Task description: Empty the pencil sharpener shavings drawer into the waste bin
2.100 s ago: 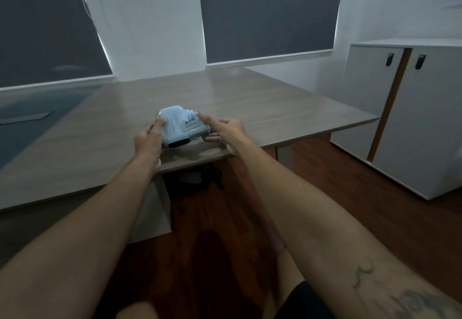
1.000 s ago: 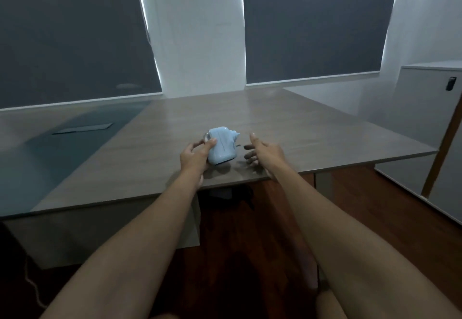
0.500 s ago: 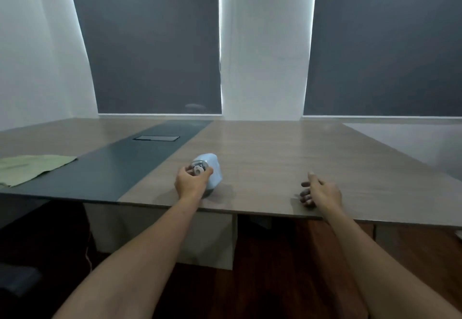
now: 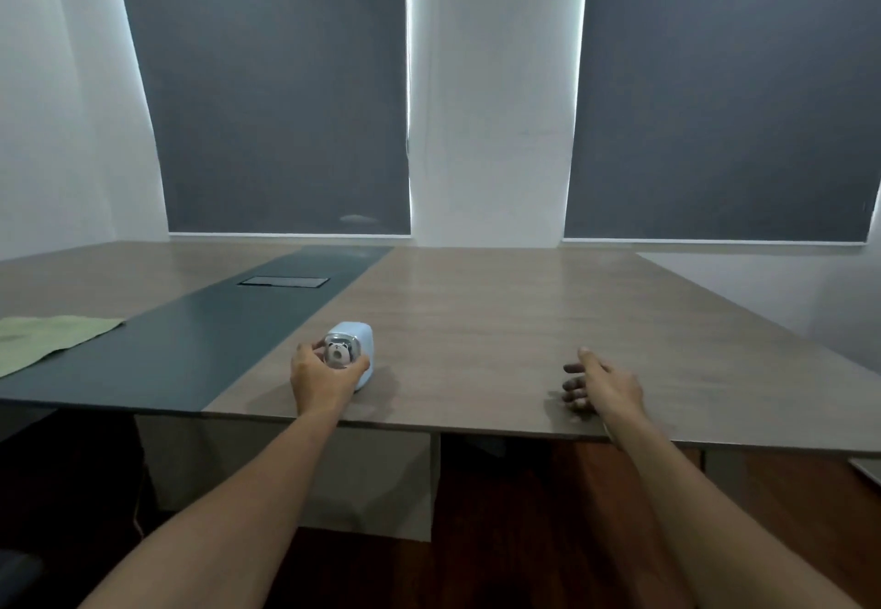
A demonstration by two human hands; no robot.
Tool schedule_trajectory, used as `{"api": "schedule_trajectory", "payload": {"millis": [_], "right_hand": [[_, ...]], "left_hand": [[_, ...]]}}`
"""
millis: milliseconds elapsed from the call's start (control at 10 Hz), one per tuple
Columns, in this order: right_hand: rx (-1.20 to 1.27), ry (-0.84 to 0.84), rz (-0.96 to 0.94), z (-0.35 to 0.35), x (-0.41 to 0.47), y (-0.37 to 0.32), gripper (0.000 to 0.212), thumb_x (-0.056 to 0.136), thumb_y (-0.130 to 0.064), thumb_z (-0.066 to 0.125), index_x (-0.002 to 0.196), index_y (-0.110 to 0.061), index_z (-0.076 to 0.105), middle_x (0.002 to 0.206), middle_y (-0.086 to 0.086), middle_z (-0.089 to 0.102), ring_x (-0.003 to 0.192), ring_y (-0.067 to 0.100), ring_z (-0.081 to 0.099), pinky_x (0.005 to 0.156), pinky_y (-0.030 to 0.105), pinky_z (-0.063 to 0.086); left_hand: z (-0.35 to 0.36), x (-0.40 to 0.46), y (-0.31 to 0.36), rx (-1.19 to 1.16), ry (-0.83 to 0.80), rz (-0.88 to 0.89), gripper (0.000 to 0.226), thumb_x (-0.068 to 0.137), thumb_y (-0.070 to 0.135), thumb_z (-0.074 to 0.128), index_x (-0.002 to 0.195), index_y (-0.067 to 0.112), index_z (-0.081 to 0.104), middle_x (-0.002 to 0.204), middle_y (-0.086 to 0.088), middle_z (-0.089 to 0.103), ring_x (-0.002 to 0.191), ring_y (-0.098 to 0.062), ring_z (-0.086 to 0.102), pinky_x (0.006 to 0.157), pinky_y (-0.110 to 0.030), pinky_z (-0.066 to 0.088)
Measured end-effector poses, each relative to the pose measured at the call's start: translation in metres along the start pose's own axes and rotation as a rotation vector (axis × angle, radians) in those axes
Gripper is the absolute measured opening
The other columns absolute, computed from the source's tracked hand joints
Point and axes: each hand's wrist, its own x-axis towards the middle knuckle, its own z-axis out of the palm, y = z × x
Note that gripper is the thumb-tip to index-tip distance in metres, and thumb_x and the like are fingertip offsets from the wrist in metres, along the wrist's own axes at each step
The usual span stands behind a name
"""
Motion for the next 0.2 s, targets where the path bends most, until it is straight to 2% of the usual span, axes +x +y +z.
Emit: {"api": "schedule_trajectory", "payload": {"millis": [100,200], "right_hand": [[0.046,0.003,0.022,0.002,0.000,-0.007,0.037,0.099,-0.036,0.053,0.084,-0.005,0.067,0.075,0.017,0.064,0.056,0.026,0.063,0.045,0.030,0.054],[0.045,0.009,-0.011,0.008,0.006,-0.005,0.034,0.095,-0.037,0.059,0.084,-0.007,0.069,0.085,0.015,0.066,0.067,0.027,0.067,0.061,0.036,0.062]], "left_hand": [[-0.003,-0.004,0.007,0.070,-0.029,0.011,0.078,0.059,0.034,0.088,0.121,0.002,0.052,0.123,-0.019,0.061,0.112,-0.034,0.059,0.092,-0.038,0.045],[-0.003,-0.010,0.030,0.151,-0.006,0.073,0.095,0.062,0.057,0.080,0.133,0.004,0.046,0.136,-0.018,0.051,0.127,-0.034,0.048,0.100,-0.042,0.041]]}}
